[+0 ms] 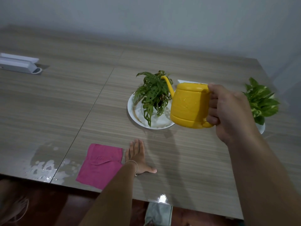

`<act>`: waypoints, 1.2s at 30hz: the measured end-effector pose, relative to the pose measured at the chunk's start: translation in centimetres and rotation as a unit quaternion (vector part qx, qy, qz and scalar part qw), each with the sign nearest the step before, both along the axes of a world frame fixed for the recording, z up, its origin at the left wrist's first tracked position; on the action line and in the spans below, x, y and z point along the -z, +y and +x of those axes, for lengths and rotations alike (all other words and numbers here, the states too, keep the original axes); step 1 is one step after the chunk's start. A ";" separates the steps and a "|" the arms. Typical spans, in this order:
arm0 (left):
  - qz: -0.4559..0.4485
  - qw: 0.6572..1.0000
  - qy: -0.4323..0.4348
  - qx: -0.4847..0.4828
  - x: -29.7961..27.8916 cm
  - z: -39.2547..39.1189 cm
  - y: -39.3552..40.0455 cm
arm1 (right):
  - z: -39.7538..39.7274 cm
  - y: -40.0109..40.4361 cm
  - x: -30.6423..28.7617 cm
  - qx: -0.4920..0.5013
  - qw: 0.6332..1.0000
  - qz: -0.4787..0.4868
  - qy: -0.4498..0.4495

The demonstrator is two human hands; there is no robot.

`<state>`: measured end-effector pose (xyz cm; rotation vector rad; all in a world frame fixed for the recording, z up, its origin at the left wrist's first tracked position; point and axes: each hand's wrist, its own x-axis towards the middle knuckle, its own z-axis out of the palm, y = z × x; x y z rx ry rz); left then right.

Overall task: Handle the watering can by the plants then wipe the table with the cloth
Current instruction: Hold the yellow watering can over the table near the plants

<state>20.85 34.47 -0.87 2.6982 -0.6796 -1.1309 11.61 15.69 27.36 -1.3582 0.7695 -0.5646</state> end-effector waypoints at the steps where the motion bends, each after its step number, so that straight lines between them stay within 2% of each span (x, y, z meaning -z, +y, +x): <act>1: 0.000 1.000 0.000 -0.002 0.0 0.0 0.0 | -0.2 0.0 -0.1 -0.003 1.000 0.005 -0.002; 13: 0.003 1.000 -0.002 -0.003 0.2 0.1 0.0 | -2.3 0.7 0.7 -0.021 0.999 0.022 0.017; 23: 0.008 1.000 0.002 0.007 -0.4 0.1 -0.1 | -0.9 2.1 1.7 -0.046 0.998 0.029 0.025; 36: 0.007 1.000 0.008 0.009 -0.3 0.2 0.0 | 0.2 2.6 3.0 0.027 0.999 0.013 0.011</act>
